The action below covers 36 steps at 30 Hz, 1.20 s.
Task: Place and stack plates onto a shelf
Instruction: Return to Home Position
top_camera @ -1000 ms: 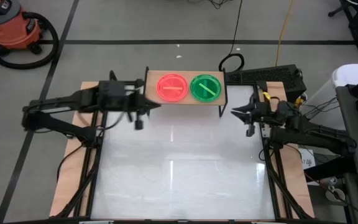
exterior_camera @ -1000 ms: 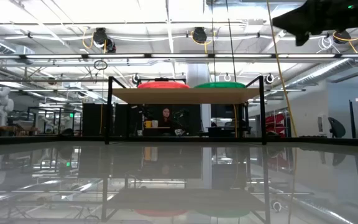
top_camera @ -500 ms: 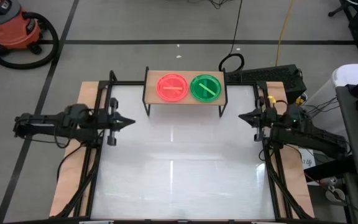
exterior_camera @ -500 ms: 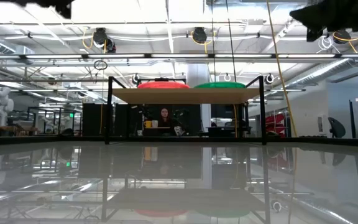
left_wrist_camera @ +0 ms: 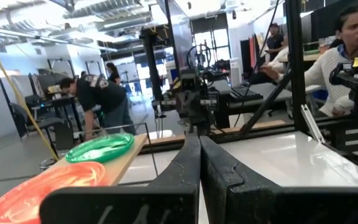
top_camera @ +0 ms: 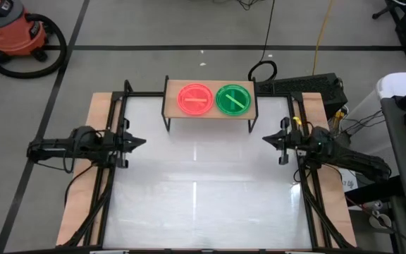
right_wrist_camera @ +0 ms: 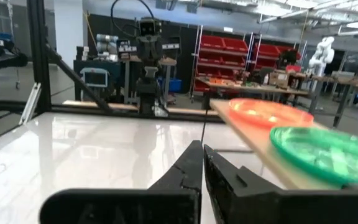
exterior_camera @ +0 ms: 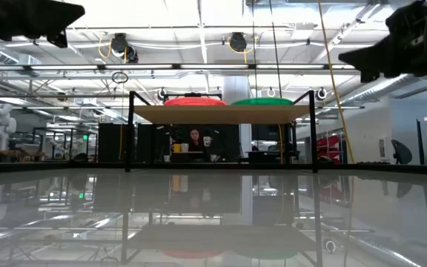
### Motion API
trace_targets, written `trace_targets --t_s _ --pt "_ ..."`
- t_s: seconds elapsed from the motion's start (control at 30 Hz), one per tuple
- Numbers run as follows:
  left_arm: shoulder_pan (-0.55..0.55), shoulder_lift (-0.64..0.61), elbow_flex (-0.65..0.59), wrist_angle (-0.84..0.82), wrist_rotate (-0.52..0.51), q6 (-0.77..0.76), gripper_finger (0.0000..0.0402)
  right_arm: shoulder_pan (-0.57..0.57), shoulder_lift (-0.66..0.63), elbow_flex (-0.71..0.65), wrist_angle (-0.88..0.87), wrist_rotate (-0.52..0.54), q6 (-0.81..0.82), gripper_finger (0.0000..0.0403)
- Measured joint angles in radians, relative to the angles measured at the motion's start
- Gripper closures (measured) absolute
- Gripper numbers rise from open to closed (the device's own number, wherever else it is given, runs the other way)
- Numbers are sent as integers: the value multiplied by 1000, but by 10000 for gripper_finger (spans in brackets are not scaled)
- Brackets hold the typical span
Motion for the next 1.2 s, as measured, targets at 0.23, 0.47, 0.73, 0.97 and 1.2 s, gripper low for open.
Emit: trace_targets --t_s 0.23,0.47,0.73,0.97,1.2 --pt "0 -56 -78 68 1 -5 398 0 -1 -88 102 -2 22 403" --pt "0 -65 -152 112 25 -13 398 0 -1 -89 84 -29 14 403" --pt "0 -65 -218 157 25 -22 398 0 0 -90 64 -26 34 403" --pt "0 -64 -218 152 36 -84 398 0 0 -92 63 -24 84 403" --pt "0 -63 -218 138 36 -118 398 0 0 -92 68 -24 113 403"
